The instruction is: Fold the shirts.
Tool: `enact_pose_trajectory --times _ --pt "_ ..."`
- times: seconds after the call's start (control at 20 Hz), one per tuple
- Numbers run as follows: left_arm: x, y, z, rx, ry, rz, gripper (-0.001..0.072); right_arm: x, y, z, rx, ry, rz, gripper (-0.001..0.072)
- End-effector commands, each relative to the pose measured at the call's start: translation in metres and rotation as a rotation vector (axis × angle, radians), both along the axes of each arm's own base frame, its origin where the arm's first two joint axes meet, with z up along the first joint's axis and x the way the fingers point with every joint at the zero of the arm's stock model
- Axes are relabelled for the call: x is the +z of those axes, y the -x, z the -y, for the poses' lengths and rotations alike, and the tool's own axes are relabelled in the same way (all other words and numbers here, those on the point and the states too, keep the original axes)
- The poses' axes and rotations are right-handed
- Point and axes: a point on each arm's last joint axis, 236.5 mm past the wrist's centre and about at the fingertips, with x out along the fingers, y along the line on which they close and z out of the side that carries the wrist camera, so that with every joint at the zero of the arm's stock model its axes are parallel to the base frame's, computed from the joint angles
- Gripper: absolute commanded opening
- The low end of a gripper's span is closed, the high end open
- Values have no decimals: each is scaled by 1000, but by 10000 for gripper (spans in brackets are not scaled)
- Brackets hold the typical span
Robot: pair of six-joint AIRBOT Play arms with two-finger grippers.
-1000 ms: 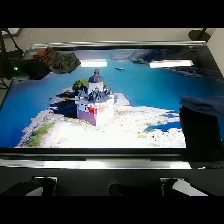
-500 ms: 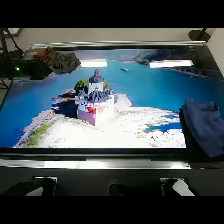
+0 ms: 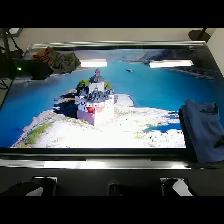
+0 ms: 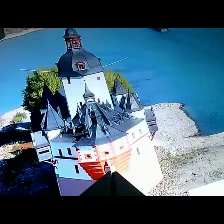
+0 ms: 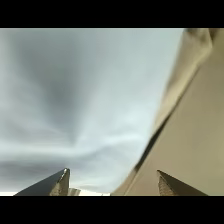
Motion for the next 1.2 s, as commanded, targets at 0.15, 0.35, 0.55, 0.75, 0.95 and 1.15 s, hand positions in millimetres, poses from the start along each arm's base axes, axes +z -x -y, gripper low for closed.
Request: enact_pose_trajectory --times 0.15,0.35,0.55,0.75,0.95,1.15 --pt "130 -29 -17 96 -48 481 25 229 -147 57 425 666 513 638" --pt "70 -56 -82 337 -507 340 27 290 -261 -114 739 613 886 631" --pt "-123 14 -100 349 -630 -411 28 136 -257 -269 935 140 501 553" --pt "-230 81 -20 87 -384 -548 29 37 -205 -335 1054 -239 168 584" --pt "-264 105 -17 66 -380 -645 29 31 -212 -319 1051 -165 158 569" --pt "-265 106 -17 65 -381 -646 29 31 -211 -318 1051 -162 154 569"
